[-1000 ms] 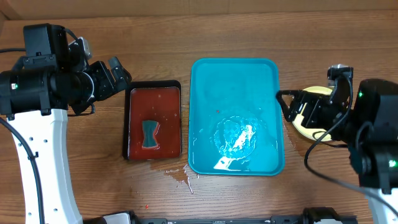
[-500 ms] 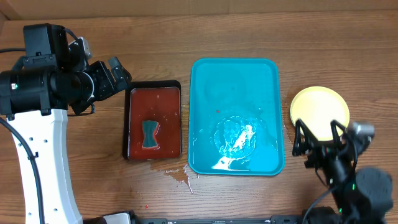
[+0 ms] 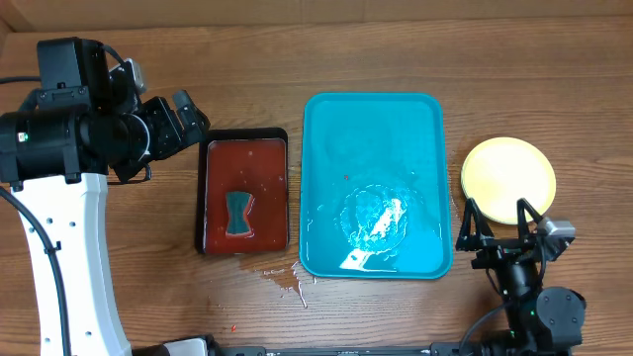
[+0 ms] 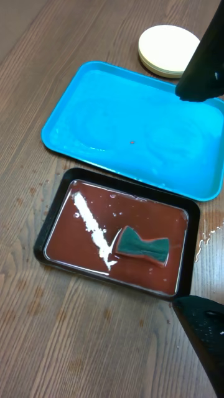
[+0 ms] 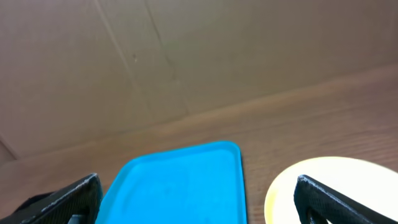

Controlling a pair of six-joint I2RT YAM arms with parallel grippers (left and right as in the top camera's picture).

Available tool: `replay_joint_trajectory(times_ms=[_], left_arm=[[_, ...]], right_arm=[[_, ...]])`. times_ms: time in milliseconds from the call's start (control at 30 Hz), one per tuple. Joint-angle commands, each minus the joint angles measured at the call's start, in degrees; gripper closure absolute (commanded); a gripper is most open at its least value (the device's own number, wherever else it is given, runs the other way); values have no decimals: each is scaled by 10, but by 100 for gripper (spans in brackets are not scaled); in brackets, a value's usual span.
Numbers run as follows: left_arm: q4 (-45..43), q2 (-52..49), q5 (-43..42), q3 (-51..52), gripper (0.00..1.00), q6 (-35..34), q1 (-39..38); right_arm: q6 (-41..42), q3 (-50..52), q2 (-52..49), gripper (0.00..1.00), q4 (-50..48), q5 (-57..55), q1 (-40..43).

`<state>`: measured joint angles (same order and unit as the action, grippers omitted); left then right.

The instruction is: Clean dirty plates on tray and stack at the side

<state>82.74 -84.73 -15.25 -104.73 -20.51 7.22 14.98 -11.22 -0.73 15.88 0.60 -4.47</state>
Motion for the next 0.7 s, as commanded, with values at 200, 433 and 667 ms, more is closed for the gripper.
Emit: replay_joint_trajectory(times_ms=[200, 433, 667], left_arm=[[-1, 6, -7, -13, 0, 14, -2], [-1, 6, -7, -13, 0, 14, -2], [-2, 6, -7, -13, 0, 14, -2]], right_arm=[[2, 108, 6, 0, -162, -13, 2], [2, 108, 6, 0, -139, -18, 0], [2, 108, 3, 0, -112, -18, 0]])
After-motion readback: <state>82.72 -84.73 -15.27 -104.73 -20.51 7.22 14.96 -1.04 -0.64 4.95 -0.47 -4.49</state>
